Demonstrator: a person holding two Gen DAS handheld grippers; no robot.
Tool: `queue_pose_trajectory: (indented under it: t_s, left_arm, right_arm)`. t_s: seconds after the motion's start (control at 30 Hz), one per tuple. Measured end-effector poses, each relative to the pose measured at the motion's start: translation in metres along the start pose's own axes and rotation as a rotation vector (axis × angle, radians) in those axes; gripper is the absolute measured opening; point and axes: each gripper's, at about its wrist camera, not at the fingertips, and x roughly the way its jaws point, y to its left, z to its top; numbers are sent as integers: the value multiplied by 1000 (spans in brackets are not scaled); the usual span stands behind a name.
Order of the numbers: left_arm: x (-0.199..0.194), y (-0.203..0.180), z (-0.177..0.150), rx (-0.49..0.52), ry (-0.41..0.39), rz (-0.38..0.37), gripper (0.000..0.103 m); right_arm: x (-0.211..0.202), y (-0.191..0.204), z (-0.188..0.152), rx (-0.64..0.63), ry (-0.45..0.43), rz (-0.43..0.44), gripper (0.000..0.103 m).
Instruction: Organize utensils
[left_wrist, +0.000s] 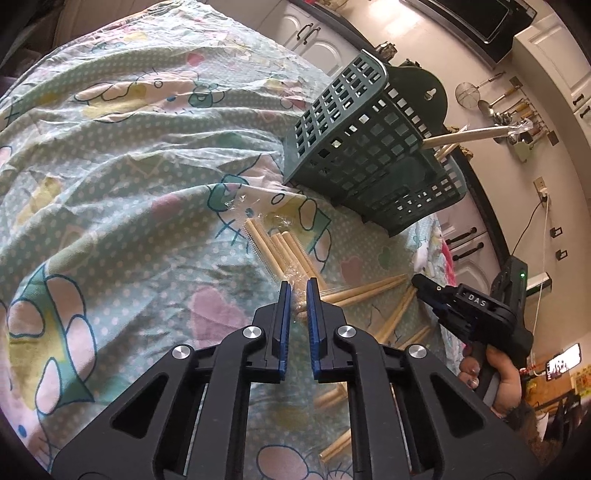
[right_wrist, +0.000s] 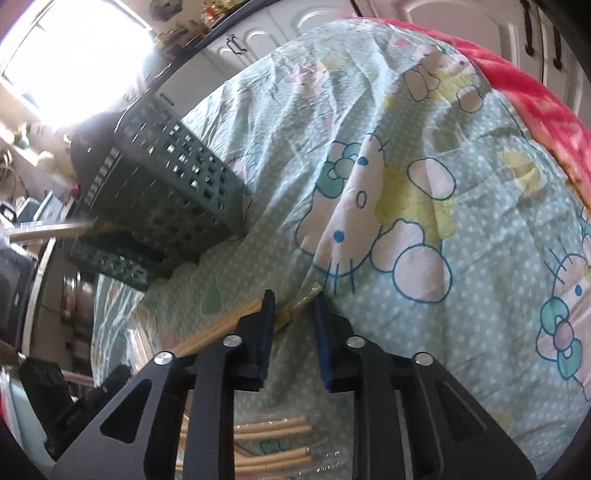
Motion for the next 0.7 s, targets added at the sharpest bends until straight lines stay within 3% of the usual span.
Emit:
queue_pose_trajectory:
  t_s: [0.3,0.7]
  left_arm:
    - [-20,-8,6,9,-40,-54,3]
    - [-48,-52,24,106,-104,-131,1]
  right_arm:
    - [-21,7,6,5,-61,84,10]
    - [-73,64,8,-226,-188,149,7]
